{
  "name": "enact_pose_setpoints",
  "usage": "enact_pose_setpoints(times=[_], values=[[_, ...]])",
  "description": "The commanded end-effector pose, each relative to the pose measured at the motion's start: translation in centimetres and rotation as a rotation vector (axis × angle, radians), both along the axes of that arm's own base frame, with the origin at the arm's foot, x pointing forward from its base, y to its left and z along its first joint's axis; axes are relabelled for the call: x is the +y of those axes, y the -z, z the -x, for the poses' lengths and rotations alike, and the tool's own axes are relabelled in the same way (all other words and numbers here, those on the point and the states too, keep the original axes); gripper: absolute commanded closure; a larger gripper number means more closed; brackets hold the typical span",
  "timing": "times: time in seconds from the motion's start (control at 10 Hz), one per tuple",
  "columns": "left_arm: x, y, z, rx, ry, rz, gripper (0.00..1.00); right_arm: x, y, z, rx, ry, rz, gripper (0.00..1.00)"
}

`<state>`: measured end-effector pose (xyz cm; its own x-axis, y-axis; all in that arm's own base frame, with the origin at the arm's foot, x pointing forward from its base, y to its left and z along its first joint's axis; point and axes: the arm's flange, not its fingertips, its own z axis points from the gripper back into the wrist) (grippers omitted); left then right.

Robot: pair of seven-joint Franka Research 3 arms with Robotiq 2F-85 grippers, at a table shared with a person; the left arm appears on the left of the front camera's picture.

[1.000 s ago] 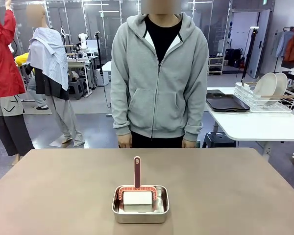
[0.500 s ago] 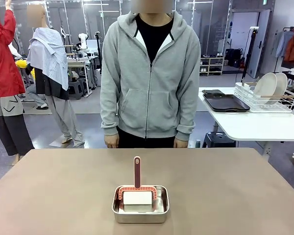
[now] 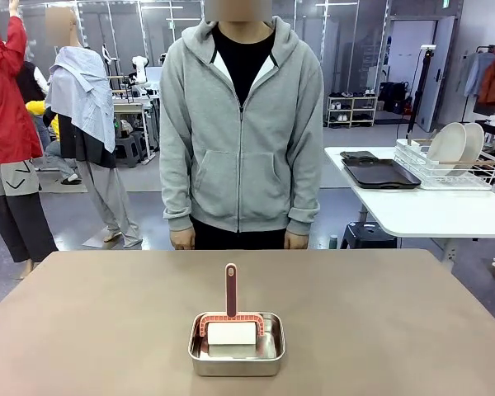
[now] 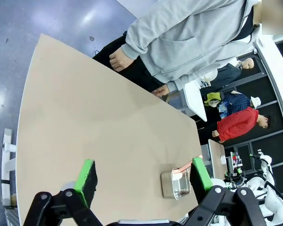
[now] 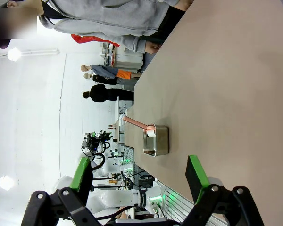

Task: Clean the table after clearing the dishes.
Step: Place the Lint Roller back on top of the Airtight Container.

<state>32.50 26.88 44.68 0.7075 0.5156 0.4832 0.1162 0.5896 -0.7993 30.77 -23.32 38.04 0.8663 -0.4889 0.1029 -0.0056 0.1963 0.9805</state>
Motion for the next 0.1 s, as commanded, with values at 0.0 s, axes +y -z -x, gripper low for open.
enact_pose_setpoints(times=[0.0], values=[[0.11, -0.02, 0.24, 0.0, -0.003, 0.008, 0.0, 0.13, -0.36, 0.03, -0.011, 0.009, -0.009, 0.0]])
